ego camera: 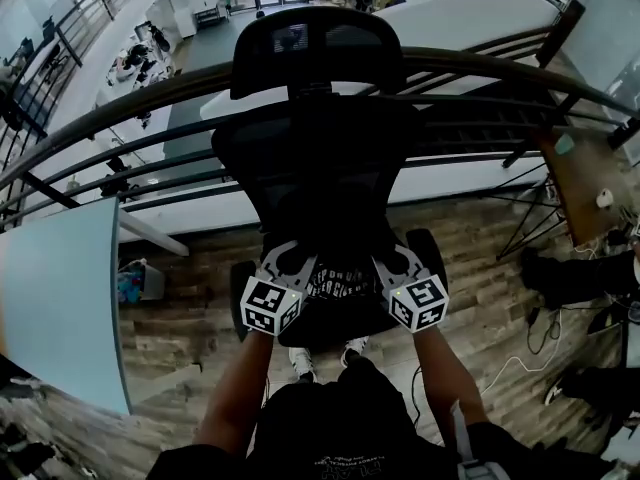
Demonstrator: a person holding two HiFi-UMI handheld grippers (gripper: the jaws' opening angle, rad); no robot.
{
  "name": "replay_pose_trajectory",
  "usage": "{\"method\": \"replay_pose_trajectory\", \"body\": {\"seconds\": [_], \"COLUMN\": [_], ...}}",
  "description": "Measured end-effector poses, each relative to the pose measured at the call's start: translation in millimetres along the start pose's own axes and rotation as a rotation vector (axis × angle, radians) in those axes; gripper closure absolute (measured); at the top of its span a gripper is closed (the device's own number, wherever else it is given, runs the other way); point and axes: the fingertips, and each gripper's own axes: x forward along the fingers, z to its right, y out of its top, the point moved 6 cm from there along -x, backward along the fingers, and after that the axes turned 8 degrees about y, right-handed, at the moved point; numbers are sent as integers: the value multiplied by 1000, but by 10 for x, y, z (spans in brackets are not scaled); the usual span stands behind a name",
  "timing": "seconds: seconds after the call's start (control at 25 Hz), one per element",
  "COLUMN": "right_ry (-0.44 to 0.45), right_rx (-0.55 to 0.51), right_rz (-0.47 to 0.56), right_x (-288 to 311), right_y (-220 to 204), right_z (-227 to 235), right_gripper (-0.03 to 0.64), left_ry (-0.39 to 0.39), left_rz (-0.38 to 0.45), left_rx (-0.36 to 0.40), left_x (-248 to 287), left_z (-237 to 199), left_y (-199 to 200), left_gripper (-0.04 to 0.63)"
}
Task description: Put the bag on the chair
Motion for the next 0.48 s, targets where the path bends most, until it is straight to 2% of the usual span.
{"method": "replay_pose_trajectory", "body": {"seconds": [0.32,0.48], "right_ry": [38,66], "right_rx": [20,31], "right_rz": [-75,-110], "right_x": [253,427], "right_y": [-398,-606], "right_z": [274,477], "right_gripper": [589,589], "left_ry": [13,16], "left_rz": [-48,-90], "left_rx": [-37,-23], "left_x": [342,561], "left_z": [-141,-252], "left_y": [-418,-638], "left_gripper": [543,543]}}
